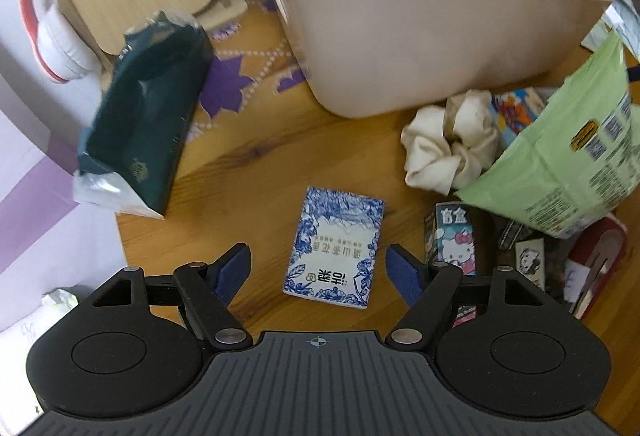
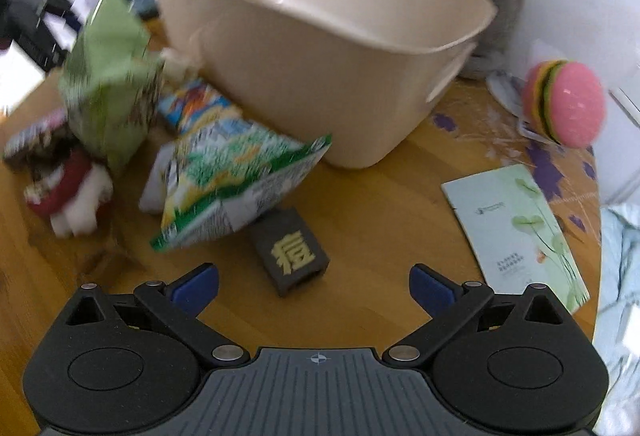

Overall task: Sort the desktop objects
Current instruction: 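Reach the right tool to the black box while the left tool reaches the blue card box, then grasp the black box with the right tool while the left tool grasps the blue card box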

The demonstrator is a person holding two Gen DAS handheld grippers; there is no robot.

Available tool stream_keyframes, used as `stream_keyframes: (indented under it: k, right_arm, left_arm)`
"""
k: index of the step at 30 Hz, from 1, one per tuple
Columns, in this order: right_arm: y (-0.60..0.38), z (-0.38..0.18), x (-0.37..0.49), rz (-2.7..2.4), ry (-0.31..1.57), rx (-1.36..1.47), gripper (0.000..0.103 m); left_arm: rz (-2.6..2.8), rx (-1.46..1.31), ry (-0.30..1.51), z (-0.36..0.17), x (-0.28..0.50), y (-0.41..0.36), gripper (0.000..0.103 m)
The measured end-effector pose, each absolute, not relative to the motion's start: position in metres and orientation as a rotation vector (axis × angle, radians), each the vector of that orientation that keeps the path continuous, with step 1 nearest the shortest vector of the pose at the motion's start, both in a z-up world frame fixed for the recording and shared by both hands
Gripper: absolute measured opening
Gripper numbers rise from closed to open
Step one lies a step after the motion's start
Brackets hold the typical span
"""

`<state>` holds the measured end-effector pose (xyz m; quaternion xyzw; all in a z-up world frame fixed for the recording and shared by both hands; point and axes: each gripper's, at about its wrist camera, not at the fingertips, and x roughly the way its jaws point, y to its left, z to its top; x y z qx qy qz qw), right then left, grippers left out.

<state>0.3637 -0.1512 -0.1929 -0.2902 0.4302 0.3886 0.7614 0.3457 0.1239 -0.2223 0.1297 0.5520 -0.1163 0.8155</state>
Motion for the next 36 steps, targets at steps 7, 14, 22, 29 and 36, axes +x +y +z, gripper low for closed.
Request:
stream_keyframes:
  k: [7,14,22,29,36]
  right_arm:
    - [-0.142,-0.209,0.360,0.940,0.888,-0.684,0.083]
    - [-0.143,-0.208,0.363,1.038,0.894,-0.638,0.058]
    - [-0.147,-0.205,0.362,1.061,0.921,-0.627,0.030]
    - [-0.157,-0.197,0.360,1.040,0.932,-0.617,0.030]
    - [-0.187,-0.177,0.365,0.961,0.906,-0.544,0.030]
  left_arm:
    - [-0.317,0.332,1.111,-0.234,0.341,0.120,0.076]
    - [-0.349,0.235,1.128,-0.231,0.345,0.130,0.051]
    - [-0.363,0.223,1.152,-0.226,0.341,0.128,0.047]
    - [-0.358,0.197,1.119,-0.207,0.332,0.135,0.047]
    - [-0.349,0.177,1.041,-0.179,0.335,0.140,0.047]
